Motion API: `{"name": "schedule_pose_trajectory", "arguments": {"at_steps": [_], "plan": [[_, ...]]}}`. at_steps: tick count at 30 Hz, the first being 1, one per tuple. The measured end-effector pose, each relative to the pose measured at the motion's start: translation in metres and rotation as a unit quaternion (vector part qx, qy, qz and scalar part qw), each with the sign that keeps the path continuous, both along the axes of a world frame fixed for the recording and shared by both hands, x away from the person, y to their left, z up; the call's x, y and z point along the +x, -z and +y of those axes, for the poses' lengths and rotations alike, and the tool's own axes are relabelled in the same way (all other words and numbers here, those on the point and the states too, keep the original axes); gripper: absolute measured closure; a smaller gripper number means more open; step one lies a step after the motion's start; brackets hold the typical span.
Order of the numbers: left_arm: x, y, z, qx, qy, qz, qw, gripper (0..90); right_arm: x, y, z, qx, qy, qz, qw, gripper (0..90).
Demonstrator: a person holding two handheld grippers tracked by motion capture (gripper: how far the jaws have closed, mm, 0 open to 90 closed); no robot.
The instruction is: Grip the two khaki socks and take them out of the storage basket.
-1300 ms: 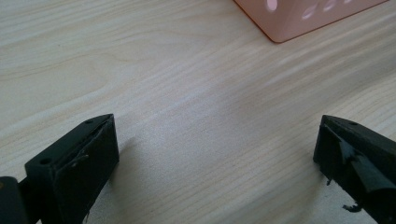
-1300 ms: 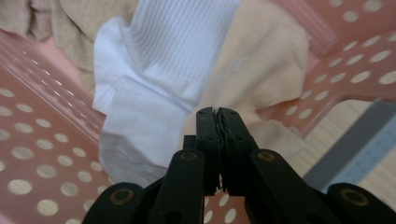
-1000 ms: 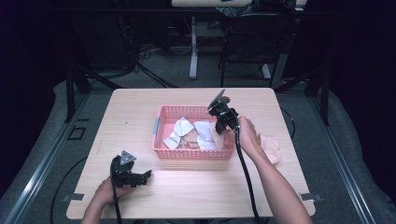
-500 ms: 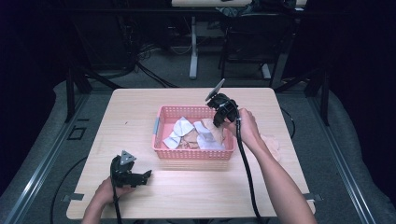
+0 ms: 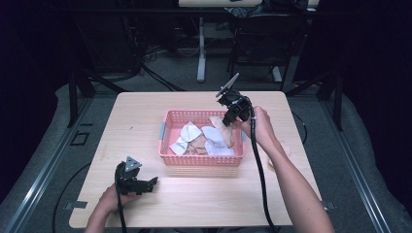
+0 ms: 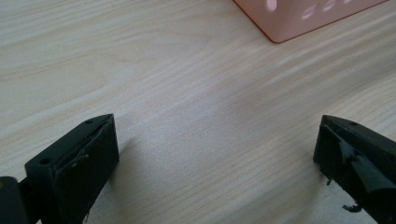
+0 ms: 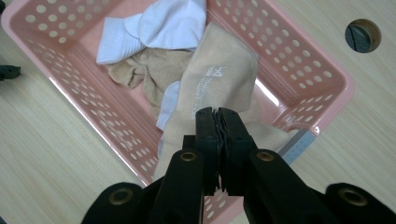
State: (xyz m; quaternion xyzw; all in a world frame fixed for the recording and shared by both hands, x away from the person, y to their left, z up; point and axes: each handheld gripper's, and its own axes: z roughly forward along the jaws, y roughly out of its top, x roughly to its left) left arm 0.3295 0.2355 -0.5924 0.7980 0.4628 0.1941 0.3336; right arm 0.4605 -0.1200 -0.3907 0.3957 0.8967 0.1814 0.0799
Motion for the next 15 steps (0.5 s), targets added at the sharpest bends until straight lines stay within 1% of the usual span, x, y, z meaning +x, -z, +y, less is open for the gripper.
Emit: {"name": "schedule_pose_trajectory", "arguments": {"at_steps": [1,4,5,6,7,9,11,15], "plan": [[0.0,0.0,0.0,0.0,0.0,0.0,1.0,0.1,-0.001,-0.002,-0.001,0.005,0.001,-0.001,1.0,87.6],[0.0,0.0,0.0,0.0,0.0,0.0,1.0,0.1,-0.003,-0.009,-0.005,0.009,0.0,-0.004,0.9999,87.6],[0.0,0.0,0.0,0.0,0.0,0.0,1.0,0.1,-0.004,-0.009,-0.006,0.016,0.001,-0.006,0.9999,87.6],[0.0,0.0,0.0,0.0,0.0,0.0,1.0,0.1,-0.004,-0.012,-0.008,0.014,0.0,-0.005,0.9999,87.6],[0.0,0.0,0.0,0.0,0.0,0.0,1.0,0.1,-0.005,-0.014,-0.01,0.021,0.001,-0.003,0.9998,87.6],[0.0,0.0,0.0,0.0,0.0,0.0,1.0,0.1,-0.006,-0.017,-0.014,0.028,0.004,-0.007,0.9996,87.6],[0.0,0.0,0.0,0.0,0.001,0.0,1.0,0.1,-0.006,-0.021,-0.019,0.029,0.003,-0.004,0.9996,87.6],[0.0,0.0,0.0,-0.001,0.0,0.001,1.0,0.1,-0.008,-0.028,-0.03,0.034,0.011,-0.008,0.9993,87.6]]}}
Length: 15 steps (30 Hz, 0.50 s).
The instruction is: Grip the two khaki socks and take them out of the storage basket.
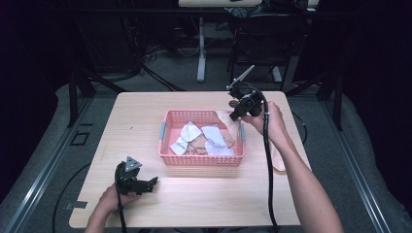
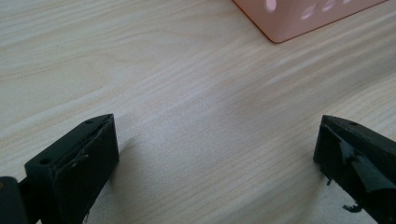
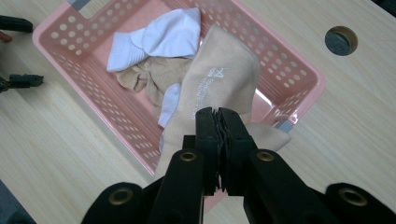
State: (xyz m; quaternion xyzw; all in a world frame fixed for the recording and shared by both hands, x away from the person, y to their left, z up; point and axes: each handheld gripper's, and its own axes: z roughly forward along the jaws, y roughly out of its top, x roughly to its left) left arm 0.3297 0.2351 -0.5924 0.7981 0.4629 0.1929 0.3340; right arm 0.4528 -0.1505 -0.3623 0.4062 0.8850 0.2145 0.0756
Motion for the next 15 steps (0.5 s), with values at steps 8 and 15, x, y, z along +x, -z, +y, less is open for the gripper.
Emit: {"name": "schedule_pose_trajectory", "arguments": {"at_steps": [8,15], "plan": [[0.0,0.0,0.0,0.002,0.003,-0.001,1.0,0.1,-0.006,-0.015,-0.027,0.011,0.023,-0.01,0.9996,87.6],[0.0,0.0,0.0,0.002,0.003,-0.001,1.0,0.1,-0.013,-0.024,-0.054,0.014,0.044,-0.02,0.9987,87.6]]}}
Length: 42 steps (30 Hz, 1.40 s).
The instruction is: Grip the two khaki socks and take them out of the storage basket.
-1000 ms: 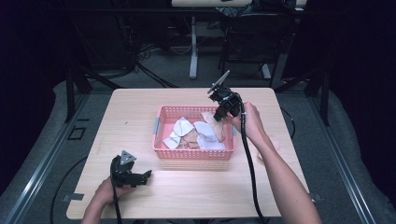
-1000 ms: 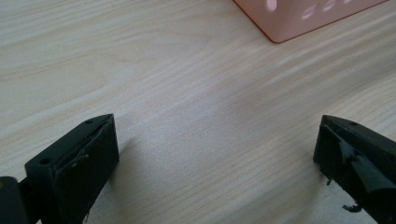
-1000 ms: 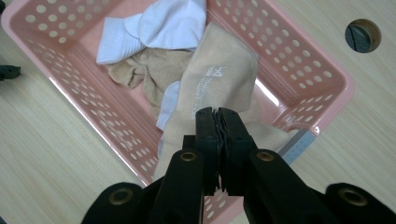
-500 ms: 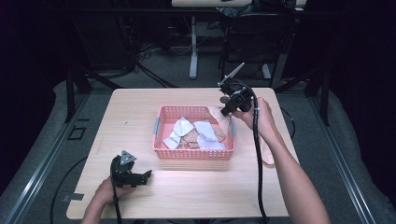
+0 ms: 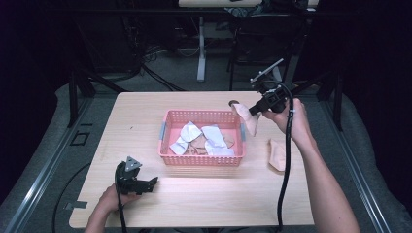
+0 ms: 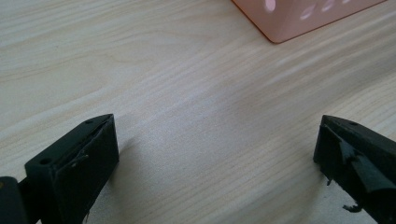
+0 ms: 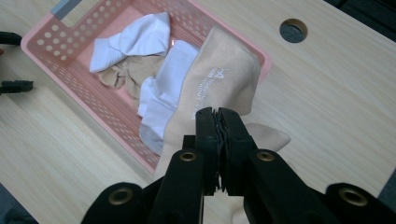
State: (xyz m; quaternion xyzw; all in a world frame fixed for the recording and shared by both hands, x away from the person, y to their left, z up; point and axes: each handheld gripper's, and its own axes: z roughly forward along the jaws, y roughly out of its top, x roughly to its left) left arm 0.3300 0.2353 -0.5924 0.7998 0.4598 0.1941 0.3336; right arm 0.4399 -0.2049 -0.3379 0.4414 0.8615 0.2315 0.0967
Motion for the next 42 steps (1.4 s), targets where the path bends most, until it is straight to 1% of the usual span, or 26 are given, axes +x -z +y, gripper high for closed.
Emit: {"name": "schedule_pose_trajectory", "arguments": {"at_steps": [4,9,10,12,14,18,19,22,25,26,27,29,30,33,34,35,39,40,42], "plan": [[0.0,0.0,0.0,0.0,0.0,0.0,1.0,0.1,-0.002,-0.001,-0.017,0.001,0.012,0.001,0.9999,87.6],[0.0,0.0,0.0,0.0,0.0,0.0,1.0,0.1,-0.004,0.005,-0.035,0.001,0.03,0.003,0.9995,87.6],[0.0,0.0,0.0,0.0,0.0,0.0,1.0,0.1,-0.005,0.006,-0.038,0.004,0.035,0.006,0.9994,87.5],[0.0,0.0,0.0,0.0,0.0,0.0,1.0,0.1,-0.005,0.01,-0.044,0.001,0.043,0.006,0.9991,87.5],[0.0,0.0,0.0,0.0,0.0,0.0,1.0,0.0,-0.005,0.014,-0.05,0.005,0.049,0.009,0.9988,87.5],[0.0,0.0,0.0,0.0,0.0,0.0,1.0,0.1,-0.004,0.025,-0.06,0.004,0.062,0.017,0.9979,87.5],[0.0,0.0,0.0,0.0,0.0,0.0,1.0,0.1,-0.004,0.028,-0.062,0.001,0.063,0.023,0.9977,87.5],[0.0,0.0,0.0,0.0,0.0,0.0,1.0,0.1,-0.001,0.041,-0.066,-0.001,0.071,0.031,0.997,87.5],[0.0,0.0,0.0,0.0,0.0,0.0,1.0,0.1,0.003,0.056,-0.07,-0.01,0.078,0.045,0.9959,87.5],[0.0,0.0,0.0,0.0,0.0,0.0,1.0,0.1,0.004,0.062,-0.071,-0.016,0.08,0.053,0.9953,87.5],[0.0,0.0,0.0,0.0,0.0,0.0,1.0,0.1,0.005,0.068,-0.071,-0.016,0.082,0.059,0.9948,87.5],[0.0,0.0,0.0,0.0,0.0,0.0,1.0,0.1,0.008,0.081,-0.071,-0.024,0.082,0.072,0.9938,87.5],[0.0,0.0,0.0,0.0,0.0,0.0,1.0,0.1,0.009,0.089,-0.07,-0.024,0.082,0.076,0.9934,87.4],[0.0,0.0,0.0,0.0,0.0,0.0,1.0,0.1,0.012,0.104,-0.069,-0.026,0.081,0.088,0.9925,87.3],[0.0,0.0,0.0,0.0,0.0,0.0,1.0,0.0,0.013,0.109,-0.069,-0.026,0.077,0.097,0.992,87.3],[0.0,0.0,0.0,0.0,0.0,0.0,1.0,0.1,0.013,0.114,-0.068,-0.024,0.08,0.095,0.9919,87.3],[0.0,0.0,0.0,0.0,0.0,0.0,1.0,0.1,0.015,0.133,-0.064,-0.028,0.08,0.106,0.9908,87.1],[0.0,0.0,0.0,-0.001,-0.001,0.0,1.0,0.1,0.015,0.137,-0.064,-0.027,0.082,0.107,0.9905,87.0],[0.0,0.0,0.0,0.0,0.0,0.0,1.0,0.1,0.016,0.142,-0.065,-0.035,0.078,0.116,0.9895,86.2]]}}
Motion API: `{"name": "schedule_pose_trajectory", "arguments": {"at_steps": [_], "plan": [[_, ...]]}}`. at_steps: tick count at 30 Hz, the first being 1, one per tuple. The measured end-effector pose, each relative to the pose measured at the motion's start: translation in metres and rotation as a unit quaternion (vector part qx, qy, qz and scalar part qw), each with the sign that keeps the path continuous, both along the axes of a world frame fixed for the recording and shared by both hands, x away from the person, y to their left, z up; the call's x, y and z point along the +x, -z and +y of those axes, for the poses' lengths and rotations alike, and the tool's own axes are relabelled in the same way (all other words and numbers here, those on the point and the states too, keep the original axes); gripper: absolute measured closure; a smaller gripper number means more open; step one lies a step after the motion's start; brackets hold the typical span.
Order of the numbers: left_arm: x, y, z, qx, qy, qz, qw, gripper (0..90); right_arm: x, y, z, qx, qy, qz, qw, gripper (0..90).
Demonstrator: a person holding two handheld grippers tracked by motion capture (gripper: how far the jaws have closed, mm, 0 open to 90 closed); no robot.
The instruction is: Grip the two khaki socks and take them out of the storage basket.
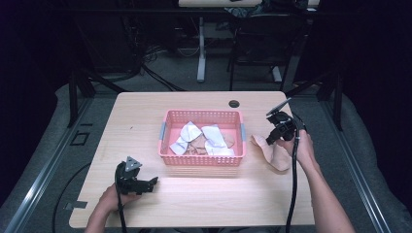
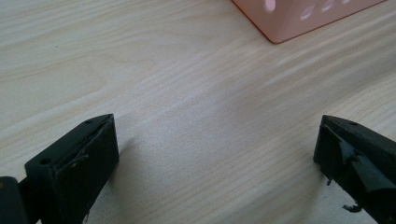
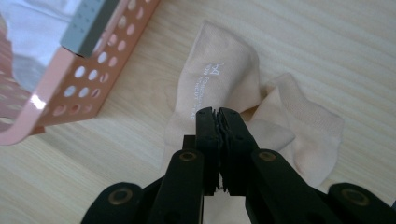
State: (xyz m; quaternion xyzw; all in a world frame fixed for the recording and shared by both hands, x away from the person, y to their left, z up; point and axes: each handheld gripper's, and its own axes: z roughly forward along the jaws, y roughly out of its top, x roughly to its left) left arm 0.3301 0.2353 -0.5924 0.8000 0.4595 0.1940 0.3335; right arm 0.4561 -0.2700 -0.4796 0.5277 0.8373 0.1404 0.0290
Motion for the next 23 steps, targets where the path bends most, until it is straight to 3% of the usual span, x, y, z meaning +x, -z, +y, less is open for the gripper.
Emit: {"name": "schedule_pose_trajectory", "arguments": {"at_steps": [3,5,11,14,19,23], "plan": [[0.0,0.0,0.0,0.0,0.0,0.0,1.0,0.1,-0.001,0.0,-0.003,0.006,0.007,-0.005,0.9999,79.8],[0.0,0.0,0.0,0.0,0.0,0.0,1.0,0.1,-0.002,-0.002,-0.005,0.011,0.009,-0.012,0.9998,70.3],[0.0,0.0,0.0,0.0,0.0,0.0,1.0,0.1,-0.013,-0.015,-0.02,0.027,0.022,-0.031,0.9989,31.7],[0.0,0.0,0.0,0.0,0.0,0.0,1.0,0.1,-0.021,-0.022,-0.03,0.034,0.027,-0.041,0.9982,16.8],[0.0,0.0,0.0,-0.001,0.0,0.0,1.0,0.1,-0.033,-0.028,-0.047,0.043,0.036,-0.048,0.9973,6.5],[0.0,0.0,0.0,-0.001,0.001,0.001,1.0,0.0,-0.034,-0.029,-0.059,0.051,0.053,-0.051,0.996,6.5]]}}
